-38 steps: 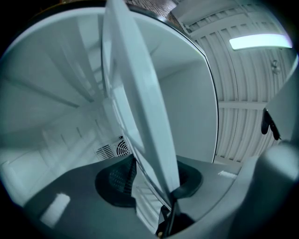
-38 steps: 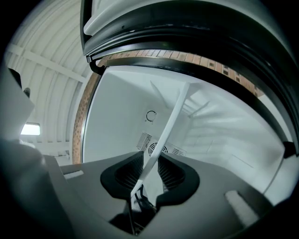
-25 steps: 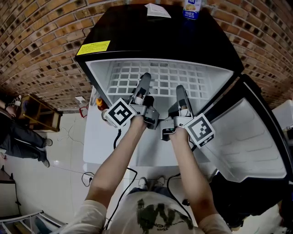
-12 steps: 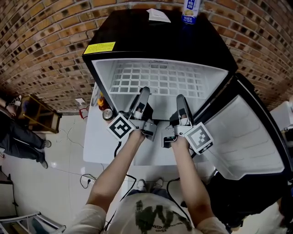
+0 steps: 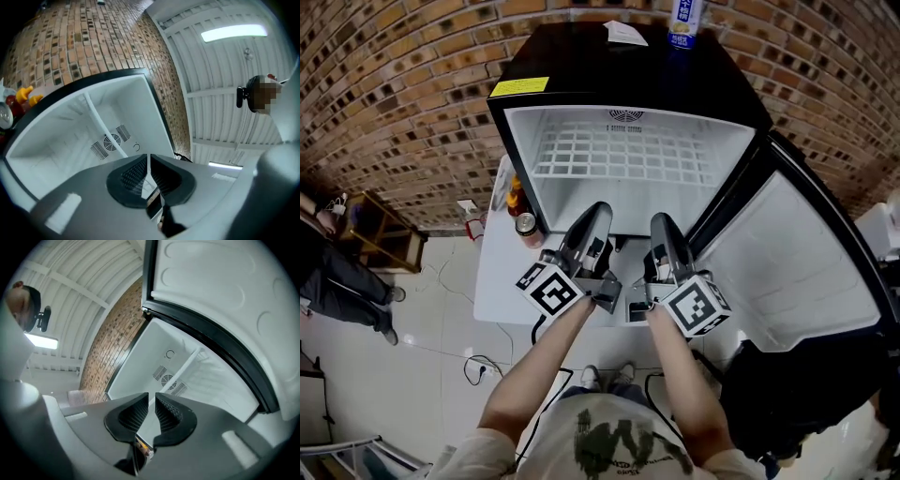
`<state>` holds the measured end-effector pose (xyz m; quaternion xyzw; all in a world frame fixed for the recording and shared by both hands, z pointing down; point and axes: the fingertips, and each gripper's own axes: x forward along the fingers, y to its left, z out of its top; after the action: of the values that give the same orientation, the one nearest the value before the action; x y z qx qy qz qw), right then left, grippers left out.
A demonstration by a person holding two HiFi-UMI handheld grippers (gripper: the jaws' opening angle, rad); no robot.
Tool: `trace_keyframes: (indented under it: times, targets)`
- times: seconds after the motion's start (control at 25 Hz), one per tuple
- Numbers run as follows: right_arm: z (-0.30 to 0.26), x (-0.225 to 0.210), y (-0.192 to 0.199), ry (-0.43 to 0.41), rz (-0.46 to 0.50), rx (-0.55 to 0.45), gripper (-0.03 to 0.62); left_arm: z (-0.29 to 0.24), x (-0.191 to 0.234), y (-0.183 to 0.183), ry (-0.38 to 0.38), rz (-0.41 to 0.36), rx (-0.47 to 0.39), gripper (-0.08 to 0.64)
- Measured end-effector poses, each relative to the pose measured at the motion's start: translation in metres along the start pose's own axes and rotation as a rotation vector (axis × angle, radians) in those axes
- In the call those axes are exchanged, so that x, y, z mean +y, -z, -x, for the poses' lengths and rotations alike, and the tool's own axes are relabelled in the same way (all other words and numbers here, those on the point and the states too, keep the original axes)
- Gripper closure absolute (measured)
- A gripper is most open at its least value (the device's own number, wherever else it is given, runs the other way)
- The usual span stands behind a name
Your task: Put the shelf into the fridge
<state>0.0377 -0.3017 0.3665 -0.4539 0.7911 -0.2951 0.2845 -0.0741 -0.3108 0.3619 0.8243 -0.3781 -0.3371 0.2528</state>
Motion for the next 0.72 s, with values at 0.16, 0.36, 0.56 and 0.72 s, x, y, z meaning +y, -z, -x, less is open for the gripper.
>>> trace_keyframes:
  times: [0.16, 0.36, 0.56, 0.72]
  targets:
    - [0.022, 0.019, 0.002, -0.023, 0.097, 0.011, 0.563, 0.017, -0.028, 0.002, 0.024, -0.093, 0.023, 0.560]
    - [0.050, 0.041, 0.005, -0.046, 0.230, 0.020, 0.563, 0.040, -0.061, 0.009, 0.061, -0.215, 0.069, 0.560]
    - [0.072, 0.064, 0.009, -0.071, 0.383, 0.028, 0.571, 0.058, -0.086, 0.014, 0.053, -0.331, 0.102, 0.560]
    - [0.083, 0.083, 0.017, -0.086, 0.533, 0.036, 0.580, 0.069, -0.101, 0.016, 0.045, -0.467, 0.116, 0.560]
